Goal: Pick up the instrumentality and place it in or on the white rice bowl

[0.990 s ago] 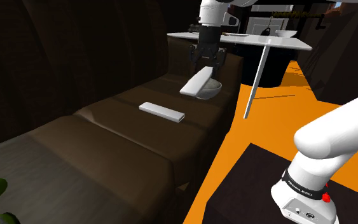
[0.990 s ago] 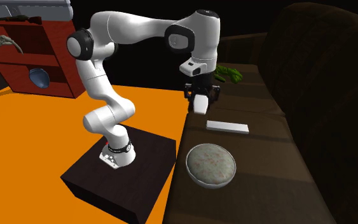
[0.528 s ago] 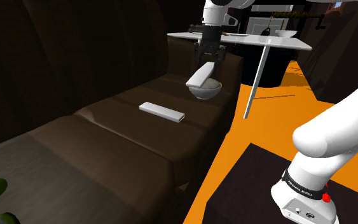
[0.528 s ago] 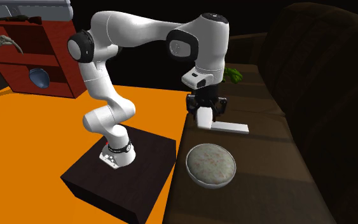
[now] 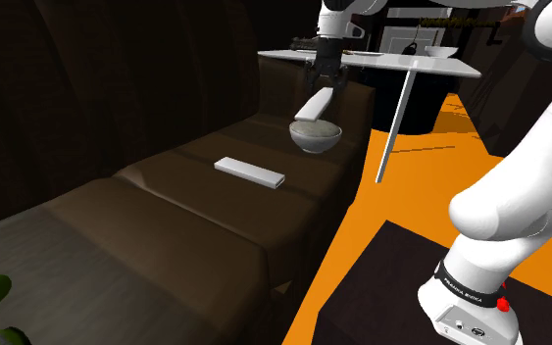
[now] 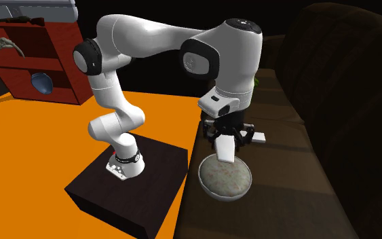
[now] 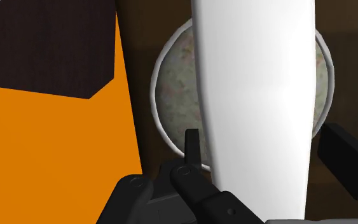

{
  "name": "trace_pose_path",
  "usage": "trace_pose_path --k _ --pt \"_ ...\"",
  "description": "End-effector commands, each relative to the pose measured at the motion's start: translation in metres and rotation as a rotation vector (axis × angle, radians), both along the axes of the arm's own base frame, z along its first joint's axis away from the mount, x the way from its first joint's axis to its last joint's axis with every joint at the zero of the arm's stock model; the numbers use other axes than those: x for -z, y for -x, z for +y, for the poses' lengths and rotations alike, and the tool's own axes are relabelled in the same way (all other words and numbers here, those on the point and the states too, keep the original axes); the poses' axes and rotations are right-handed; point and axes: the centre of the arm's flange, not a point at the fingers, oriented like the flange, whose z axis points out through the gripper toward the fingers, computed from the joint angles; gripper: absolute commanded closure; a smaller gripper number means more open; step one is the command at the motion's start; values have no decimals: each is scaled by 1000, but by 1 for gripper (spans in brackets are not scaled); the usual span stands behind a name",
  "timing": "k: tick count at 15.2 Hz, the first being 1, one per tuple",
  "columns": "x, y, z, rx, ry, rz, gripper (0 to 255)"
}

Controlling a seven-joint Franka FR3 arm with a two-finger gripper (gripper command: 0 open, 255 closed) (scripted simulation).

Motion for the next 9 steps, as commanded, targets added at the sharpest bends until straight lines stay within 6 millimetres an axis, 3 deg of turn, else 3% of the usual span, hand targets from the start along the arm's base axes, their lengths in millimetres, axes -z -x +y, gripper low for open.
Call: trace_pose_path --k 1,3,9 --pt "0 -11 -24 0 1 0 255" --pt "-1 -21 -43 0 1 0 255" --pt "31 -21 -43 0 1 0 255"
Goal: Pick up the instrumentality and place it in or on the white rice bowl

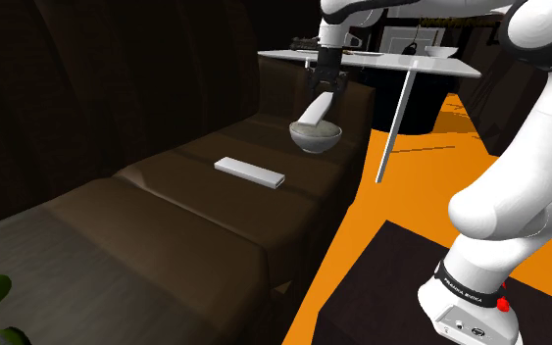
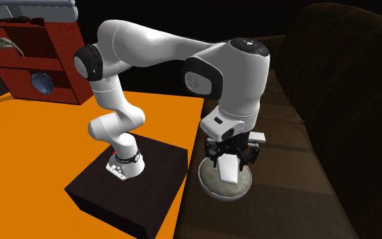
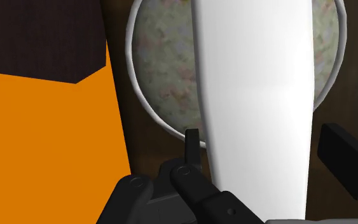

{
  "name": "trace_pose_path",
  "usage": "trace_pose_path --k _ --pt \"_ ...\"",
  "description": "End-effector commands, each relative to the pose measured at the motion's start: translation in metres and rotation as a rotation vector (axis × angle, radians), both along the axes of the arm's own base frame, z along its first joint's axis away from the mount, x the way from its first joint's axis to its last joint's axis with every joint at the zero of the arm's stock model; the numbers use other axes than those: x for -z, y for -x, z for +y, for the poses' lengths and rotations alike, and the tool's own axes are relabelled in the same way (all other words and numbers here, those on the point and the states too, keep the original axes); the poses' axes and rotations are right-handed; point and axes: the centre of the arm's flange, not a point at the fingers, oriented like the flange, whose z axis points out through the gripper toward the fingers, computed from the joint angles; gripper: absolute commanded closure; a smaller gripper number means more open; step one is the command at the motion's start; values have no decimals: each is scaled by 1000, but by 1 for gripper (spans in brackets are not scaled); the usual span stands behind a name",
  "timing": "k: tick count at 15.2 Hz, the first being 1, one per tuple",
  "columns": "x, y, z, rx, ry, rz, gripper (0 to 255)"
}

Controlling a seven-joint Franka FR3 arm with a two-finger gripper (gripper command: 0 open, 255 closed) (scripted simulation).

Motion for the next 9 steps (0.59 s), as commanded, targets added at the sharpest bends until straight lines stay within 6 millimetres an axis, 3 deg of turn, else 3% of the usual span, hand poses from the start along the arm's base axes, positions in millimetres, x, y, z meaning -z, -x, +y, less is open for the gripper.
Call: trace_pose_path --k 1,9 --pt "11 1 1 0 0 -1 255" --pt "49 1 1 0 0 -1 255"
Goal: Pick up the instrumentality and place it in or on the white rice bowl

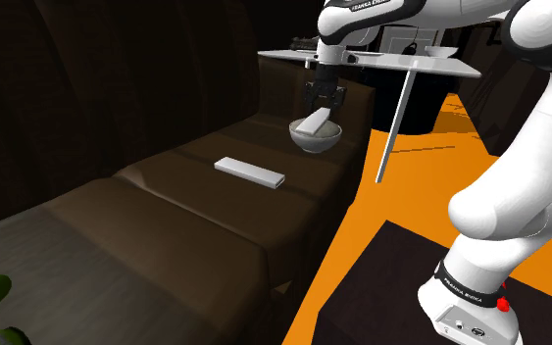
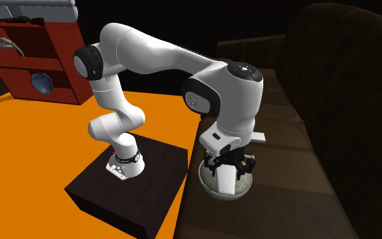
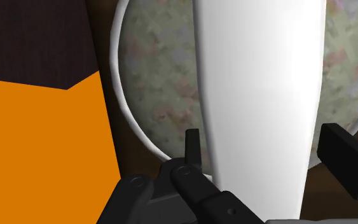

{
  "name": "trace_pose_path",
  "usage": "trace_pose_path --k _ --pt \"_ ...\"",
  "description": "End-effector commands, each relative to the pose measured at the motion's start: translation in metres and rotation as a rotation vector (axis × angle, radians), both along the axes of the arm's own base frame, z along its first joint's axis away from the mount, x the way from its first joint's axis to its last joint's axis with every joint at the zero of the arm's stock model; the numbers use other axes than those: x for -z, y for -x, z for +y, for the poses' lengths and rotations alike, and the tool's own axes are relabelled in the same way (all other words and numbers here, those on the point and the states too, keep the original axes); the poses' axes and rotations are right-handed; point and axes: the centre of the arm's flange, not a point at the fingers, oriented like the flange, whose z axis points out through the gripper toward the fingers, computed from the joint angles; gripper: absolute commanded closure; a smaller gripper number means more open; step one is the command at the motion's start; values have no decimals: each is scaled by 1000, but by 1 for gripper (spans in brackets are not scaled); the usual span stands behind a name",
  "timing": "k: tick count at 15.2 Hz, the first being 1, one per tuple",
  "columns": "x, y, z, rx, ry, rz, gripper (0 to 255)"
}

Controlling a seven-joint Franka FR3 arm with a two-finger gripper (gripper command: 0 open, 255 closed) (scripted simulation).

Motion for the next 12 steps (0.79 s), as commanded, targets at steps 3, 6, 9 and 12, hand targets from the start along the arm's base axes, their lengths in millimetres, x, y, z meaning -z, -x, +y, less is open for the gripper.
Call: trace_pose_path --k 3,6,9,12 --pt "3 0 0 0 0 -1 255" --pt "3 0 0 0 0 -1 255" --pt "3 1 0 0 0 -1 0" --pt "3 0 0 0 0 -1 0"
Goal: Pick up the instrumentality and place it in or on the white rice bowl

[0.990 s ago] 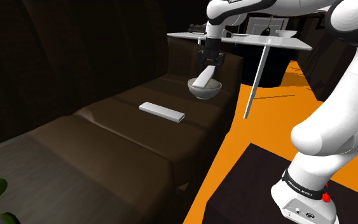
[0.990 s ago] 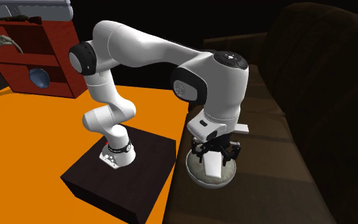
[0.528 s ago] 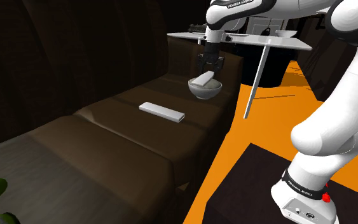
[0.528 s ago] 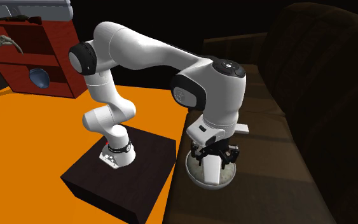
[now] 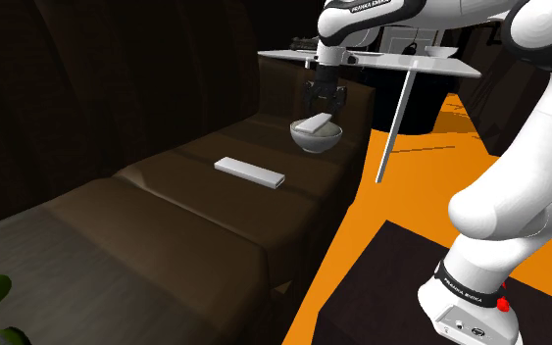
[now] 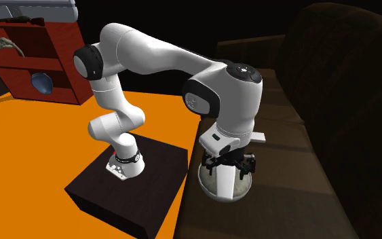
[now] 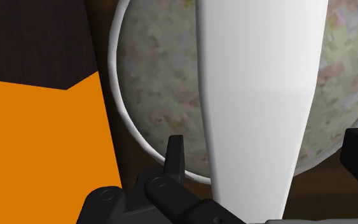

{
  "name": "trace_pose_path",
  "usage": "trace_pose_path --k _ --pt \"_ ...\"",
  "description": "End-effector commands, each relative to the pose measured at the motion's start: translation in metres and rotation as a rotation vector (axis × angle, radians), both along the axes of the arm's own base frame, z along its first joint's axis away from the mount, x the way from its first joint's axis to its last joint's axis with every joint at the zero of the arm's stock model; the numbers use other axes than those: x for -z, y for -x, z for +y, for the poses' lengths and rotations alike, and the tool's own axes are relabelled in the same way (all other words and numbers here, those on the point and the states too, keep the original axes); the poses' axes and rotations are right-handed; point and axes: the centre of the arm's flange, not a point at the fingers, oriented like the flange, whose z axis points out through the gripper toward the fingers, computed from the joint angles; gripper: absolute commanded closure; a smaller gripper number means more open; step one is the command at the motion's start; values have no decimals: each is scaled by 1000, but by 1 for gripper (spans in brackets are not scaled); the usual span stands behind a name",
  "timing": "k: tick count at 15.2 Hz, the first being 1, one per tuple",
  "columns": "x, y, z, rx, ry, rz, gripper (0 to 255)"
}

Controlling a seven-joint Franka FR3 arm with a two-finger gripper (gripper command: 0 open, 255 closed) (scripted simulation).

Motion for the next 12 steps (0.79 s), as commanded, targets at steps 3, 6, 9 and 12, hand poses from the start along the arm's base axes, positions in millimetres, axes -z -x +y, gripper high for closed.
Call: trace_pose_path --k 3,6,9,12 --pt "-40 0 -1 0 0 0 0" --pt "-50 1 -1 0 0 0 0" --pt "-50 1 -1 0 0 0 0" --pt "-50 1 -1 0 0 0 0"
